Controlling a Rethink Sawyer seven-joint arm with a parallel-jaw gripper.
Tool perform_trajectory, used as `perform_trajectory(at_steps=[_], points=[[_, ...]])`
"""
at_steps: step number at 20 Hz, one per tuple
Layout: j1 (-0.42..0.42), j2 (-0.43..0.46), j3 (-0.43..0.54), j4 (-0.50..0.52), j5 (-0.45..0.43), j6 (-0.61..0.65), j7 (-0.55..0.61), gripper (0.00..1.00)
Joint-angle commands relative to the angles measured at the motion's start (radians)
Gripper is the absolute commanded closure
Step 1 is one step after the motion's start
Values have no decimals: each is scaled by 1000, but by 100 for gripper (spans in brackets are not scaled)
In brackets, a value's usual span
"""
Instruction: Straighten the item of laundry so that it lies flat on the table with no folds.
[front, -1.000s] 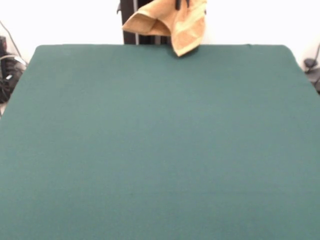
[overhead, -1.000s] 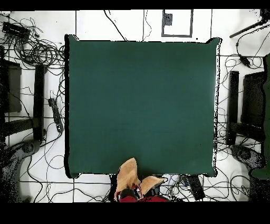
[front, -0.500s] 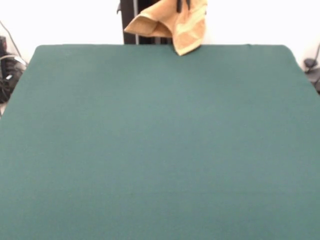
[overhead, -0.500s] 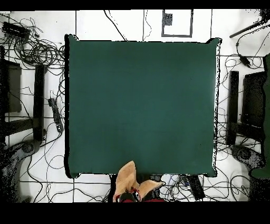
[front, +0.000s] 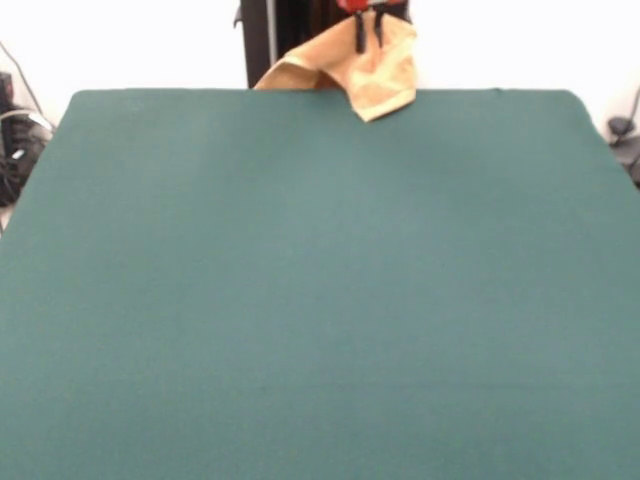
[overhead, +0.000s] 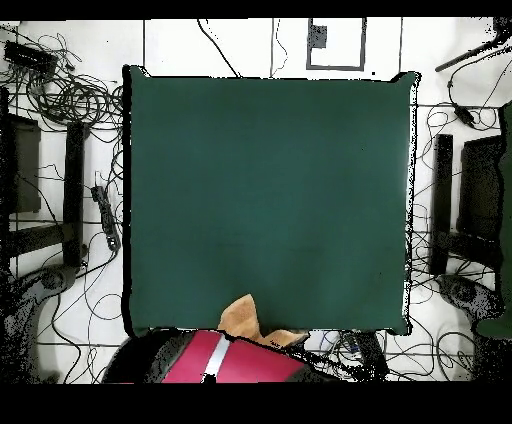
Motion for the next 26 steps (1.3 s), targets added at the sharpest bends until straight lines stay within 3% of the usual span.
perform_trajectory(at_steps=[1, 6, 16, 20, 26], points=[[29, 216, 8, -168, 82, -52, 152, 100], [33, 263, 6, -193, 115, -83, 146, 100], [26, 210, 18, -174, 134, -23, 139, 100], [-1, 73, 57, -105, 116, 83, 136, 100], [-86, -284, 167, 41, 126, 347, 115, 100]])
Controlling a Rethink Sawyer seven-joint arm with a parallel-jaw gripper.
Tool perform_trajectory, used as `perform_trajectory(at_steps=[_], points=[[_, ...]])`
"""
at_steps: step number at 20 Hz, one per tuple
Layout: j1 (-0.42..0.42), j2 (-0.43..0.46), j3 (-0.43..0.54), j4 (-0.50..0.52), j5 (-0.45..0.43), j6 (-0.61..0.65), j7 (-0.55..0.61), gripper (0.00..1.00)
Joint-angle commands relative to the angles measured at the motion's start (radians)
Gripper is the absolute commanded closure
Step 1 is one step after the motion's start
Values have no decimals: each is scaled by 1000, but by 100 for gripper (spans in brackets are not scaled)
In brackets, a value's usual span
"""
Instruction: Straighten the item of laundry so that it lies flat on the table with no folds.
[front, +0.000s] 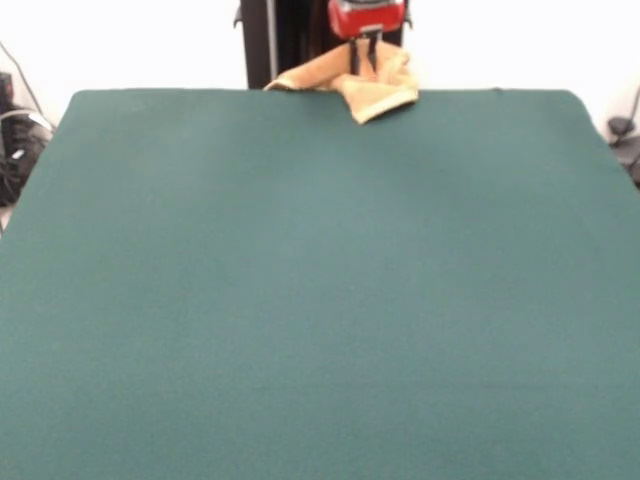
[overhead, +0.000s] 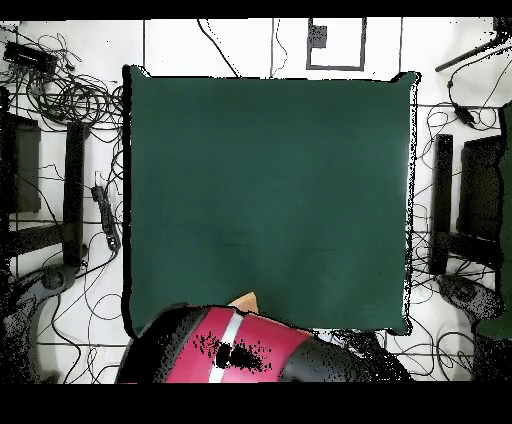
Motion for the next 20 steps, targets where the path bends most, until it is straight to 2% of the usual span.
perform_trajectory(at_steps=[1, 5, 8, 20], points=[[-77, -383, 175, 97, 58, 378, 112, 100], [-110, -503, 238, 116, 83, 507, 95, 100], [-121, -550, 270, 107, 100, 558, 105, 100], [-130, -600, 304, 92, 107, 588, 130, 100]])
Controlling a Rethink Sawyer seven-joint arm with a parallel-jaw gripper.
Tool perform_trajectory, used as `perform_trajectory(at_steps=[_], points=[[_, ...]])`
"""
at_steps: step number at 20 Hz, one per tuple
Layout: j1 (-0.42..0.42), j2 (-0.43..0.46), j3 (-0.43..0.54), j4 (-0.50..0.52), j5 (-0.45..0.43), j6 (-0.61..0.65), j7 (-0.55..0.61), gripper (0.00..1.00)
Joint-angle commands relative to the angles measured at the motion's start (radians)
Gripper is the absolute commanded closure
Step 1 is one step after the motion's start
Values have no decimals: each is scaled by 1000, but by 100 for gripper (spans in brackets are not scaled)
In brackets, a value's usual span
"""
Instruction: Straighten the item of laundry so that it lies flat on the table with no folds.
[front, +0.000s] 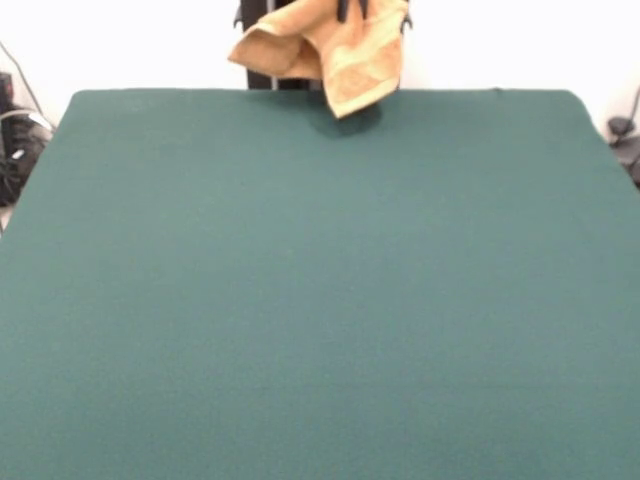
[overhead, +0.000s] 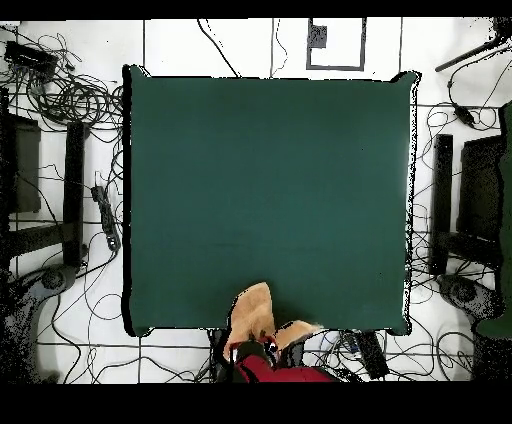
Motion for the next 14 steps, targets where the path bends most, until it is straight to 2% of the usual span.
perform_trajectory(at_steps=[1, 10, 14], points=[[-5, -52, 156, -31, 87, 116, 128, 100], [-33, -79, 225, -90, 150, 189, 112, 100], [-28, -76, 227, -133, 156, 184, 108, 100]])
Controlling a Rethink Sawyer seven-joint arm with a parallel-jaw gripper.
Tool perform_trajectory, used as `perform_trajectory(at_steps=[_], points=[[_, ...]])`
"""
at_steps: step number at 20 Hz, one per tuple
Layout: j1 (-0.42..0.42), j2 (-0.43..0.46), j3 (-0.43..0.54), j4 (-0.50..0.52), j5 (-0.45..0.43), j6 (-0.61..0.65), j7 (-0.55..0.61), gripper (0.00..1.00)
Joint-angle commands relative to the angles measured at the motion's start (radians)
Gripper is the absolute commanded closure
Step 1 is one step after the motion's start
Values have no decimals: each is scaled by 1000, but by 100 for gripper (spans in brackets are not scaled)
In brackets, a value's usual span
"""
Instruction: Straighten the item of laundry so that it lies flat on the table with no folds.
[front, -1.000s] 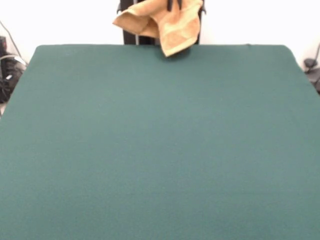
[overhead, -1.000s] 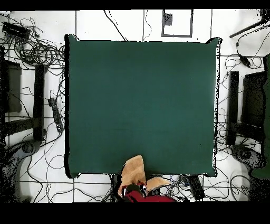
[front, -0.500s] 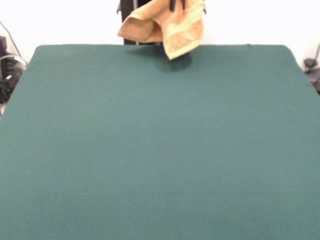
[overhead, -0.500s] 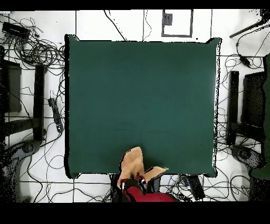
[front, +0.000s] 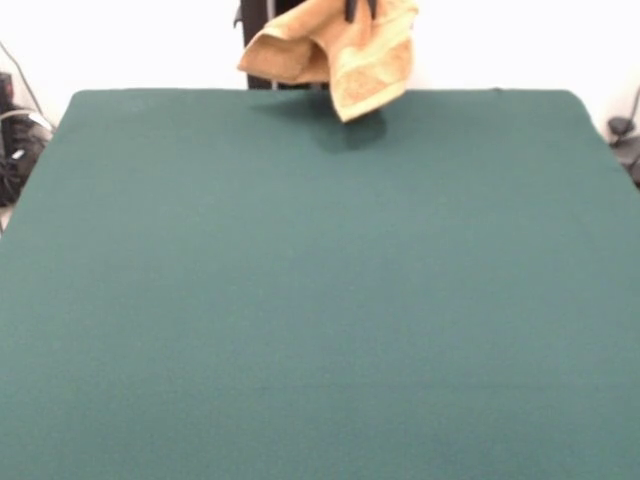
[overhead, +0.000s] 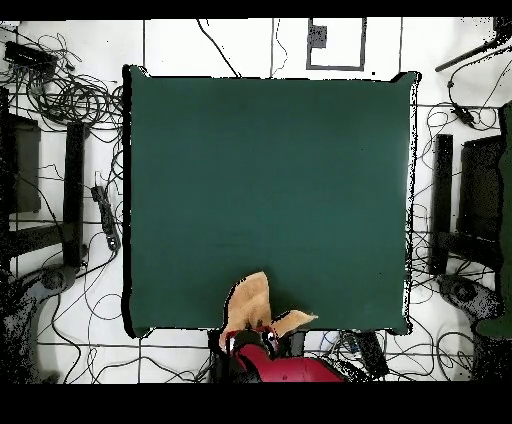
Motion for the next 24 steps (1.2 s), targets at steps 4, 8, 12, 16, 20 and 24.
perform_trajectory(at_steps=[4, 8, 12, 16, 20, 24], points=[[-6, 11, 165, -163, 107, 112, 111, 100], [-2, 23, 176, -204, 115, 141, 96, 100], [4, 24, 177, -236, 128, 167, 96, 100], [13, 10, 180, -264, 150, 217, 94, 100], [29, 21, 164, -289, 164, 222, 109, 100], [48, 33, 147, -308, 152, 180, 118, 100]])
